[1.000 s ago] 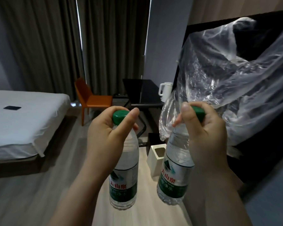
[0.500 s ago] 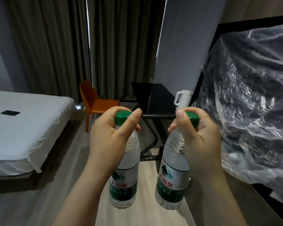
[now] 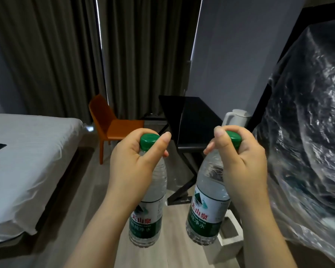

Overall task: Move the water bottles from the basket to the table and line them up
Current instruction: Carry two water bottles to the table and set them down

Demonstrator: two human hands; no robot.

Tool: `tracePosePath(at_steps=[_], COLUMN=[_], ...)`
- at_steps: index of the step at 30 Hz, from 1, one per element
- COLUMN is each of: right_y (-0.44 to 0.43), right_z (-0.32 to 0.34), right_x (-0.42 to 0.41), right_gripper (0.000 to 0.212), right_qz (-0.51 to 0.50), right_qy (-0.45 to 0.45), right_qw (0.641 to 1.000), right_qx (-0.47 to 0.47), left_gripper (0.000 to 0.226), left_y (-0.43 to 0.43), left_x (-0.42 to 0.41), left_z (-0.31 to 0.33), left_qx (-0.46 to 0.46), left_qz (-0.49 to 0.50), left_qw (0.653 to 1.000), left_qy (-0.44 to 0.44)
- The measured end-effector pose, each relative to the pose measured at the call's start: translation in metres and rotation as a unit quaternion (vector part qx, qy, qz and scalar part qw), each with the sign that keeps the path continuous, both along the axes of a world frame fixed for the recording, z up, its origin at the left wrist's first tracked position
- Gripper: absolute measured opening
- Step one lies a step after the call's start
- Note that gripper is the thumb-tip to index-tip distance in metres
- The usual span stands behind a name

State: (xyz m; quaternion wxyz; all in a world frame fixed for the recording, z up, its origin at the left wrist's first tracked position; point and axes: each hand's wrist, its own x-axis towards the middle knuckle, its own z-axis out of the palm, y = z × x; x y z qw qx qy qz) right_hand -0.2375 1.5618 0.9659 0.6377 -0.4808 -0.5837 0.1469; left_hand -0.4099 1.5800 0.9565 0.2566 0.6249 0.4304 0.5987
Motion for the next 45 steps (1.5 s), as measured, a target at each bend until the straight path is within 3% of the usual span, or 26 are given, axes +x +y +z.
tracePosePath(at_steps=[16, 35, 45], right_y=[0.272, 0.569, 0.713], right_z=[0.012, -0.002, -0.018], right_x=[0.02, -0.049, -0.042], right_gripper=[0.022, 0.018, 0.02], right_qz=[0.054, 0.004, -0.019], right_qy=[0.0, 0.027, 0.025], right_qw=[0.999, 1.0, 0.999], right_qx=[0.009, -0.001, -0.035], left_gripper=[0.028, 0.026, 0.031], left_y=[0.262, 0.579, 0.72], left_x=[0.024, -0.039, -0.033], left_z=[0.012, 0.008, -0.008], left_qx=[0.023, 0.014, -0.021], left_qz=[0.04, 0.003, -0.024], left_qw=[0.999, 1.0, 0.999], left_qy=[0.003, -0.001, -0.003])
